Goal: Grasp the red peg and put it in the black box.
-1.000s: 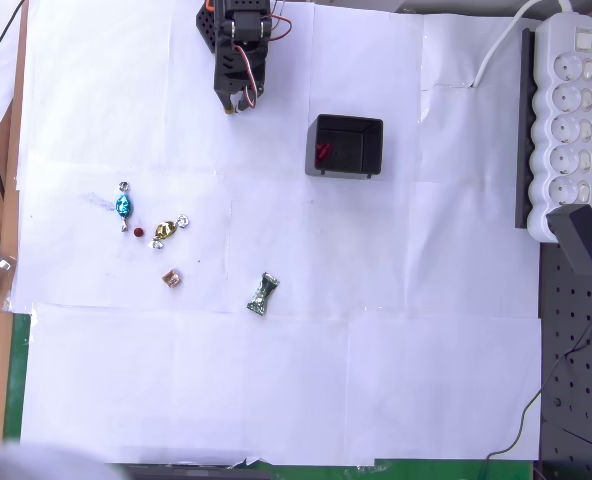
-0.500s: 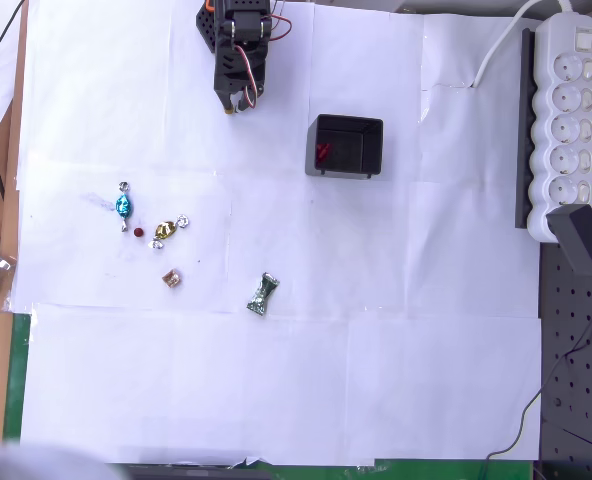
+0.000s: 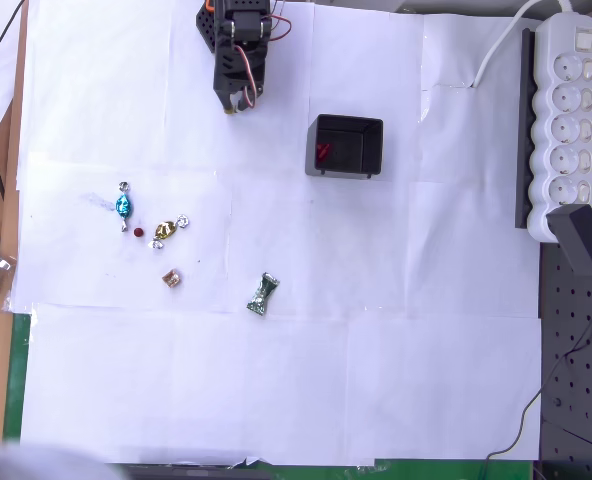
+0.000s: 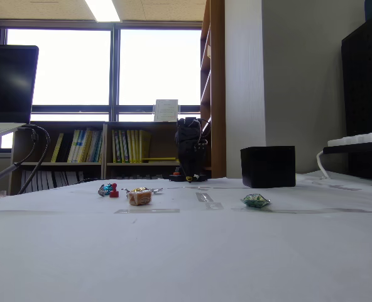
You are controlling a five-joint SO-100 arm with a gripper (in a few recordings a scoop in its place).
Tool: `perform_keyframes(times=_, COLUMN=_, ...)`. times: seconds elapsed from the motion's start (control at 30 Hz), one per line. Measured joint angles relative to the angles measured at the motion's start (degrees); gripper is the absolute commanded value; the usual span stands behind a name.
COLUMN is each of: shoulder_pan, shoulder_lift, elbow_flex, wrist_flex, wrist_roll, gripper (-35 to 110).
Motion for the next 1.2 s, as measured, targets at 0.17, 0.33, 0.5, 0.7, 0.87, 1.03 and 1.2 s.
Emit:
perform_keyframes(times=0.17, shoulder_pan=-5.4, shoulder_lift=0.0, elbow_flex=0.0, wrist_flex=0.0, wrist_roll=0.6, gripper=1)
perform_keyframes(times=0.33, shoulder_pan=-6.2, shoulder_lift=0.0, elbow_flex=-1.0, wrist_flex=-3.1, wrist_roll=-5.2, gripper=2)
perform_keyframes(times=0.5, shoulder_pan=-4.5, shoulder_lift=3.1, elbow_flex=-1.0, wrist_flex=-22.4, wrist_roll=-6.9, gripper=0)
perform_keyframes(times=0.7, shoulder_pan=1.1, shoulder_lift=18.1, elbow_flex=-1.0, wrist_flex=-57.9, wrist_roll=-5.5, gripper=0)
perform_keyframes(times=0.87, shoulder_pan=7.2, shoulder_lift=28.7, elbow_flex=-1.0, wrist_flex=-82.5, wrist_roll=-8.1, gripper=0)
perform_keyframes(times=1.03, shoulder_pan=12.2, shoulder_lift=42.5, elbow_flex=-0.8, wrist_flex=-100.5, wrist_roll=-7.2, gripper=2)
perform_keyframes(times=1.2, shoulder_pan=15.2, shoulder_lift=58.2, elbow_flex=0.0, wrist_flex=-114.5, wrist_roll=-6.3, gripper=2)
